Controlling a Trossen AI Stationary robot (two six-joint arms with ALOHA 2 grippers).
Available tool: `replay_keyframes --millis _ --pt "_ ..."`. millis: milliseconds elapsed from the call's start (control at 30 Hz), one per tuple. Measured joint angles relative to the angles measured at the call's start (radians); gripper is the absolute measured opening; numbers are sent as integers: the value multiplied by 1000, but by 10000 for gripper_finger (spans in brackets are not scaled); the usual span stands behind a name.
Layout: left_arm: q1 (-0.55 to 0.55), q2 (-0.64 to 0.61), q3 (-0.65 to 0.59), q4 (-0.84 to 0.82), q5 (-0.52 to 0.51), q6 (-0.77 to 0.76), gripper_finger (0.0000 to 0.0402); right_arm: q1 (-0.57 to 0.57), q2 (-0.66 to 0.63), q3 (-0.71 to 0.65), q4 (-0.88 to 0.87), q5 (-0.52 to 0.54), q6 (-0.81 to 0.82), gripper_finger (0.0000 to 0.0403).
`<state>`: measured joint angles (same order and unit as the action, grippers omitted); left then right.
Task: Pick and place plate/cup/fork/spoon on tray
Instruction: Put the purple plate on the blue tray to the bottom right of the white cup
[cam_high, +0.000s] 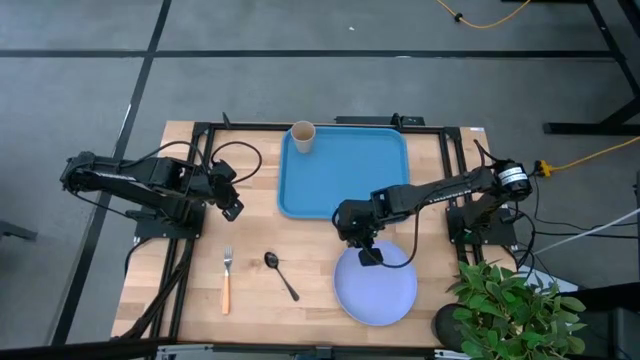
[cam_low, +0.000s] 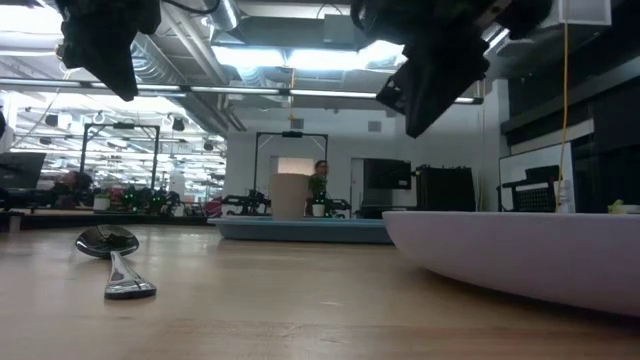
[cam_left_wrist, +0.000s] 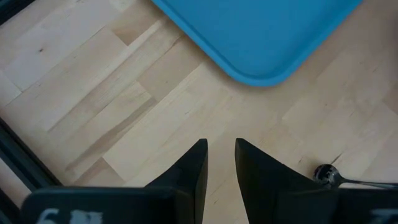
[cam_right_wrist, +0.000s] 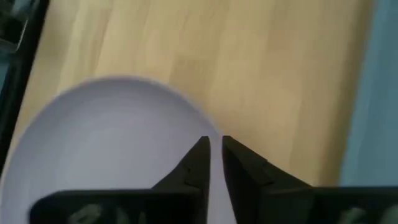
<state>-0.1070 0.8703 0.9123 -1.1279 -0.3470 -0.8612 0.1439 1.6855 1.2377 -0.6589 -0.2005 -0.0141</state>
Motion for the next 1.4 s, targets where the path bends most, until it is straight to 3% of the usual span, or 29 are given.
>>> replay_keyframes --millis 267,367,833,967,1400 --pt "0 0 0 0 0 0 75 -1 0 0 12 43 9 172" --pt "0 0 0 0 0 0 75 0 0 -11 0 43 -18 197" --pt "0 0 0 0 0 0 75 0 2 -257 144 45 -20 204" --pt "0 0 0 0 0 0 75 0 1 -305 156 109 -20 204" --pt "0 0 0 0 0 0 75 0 0 -358 196 124 14 204"
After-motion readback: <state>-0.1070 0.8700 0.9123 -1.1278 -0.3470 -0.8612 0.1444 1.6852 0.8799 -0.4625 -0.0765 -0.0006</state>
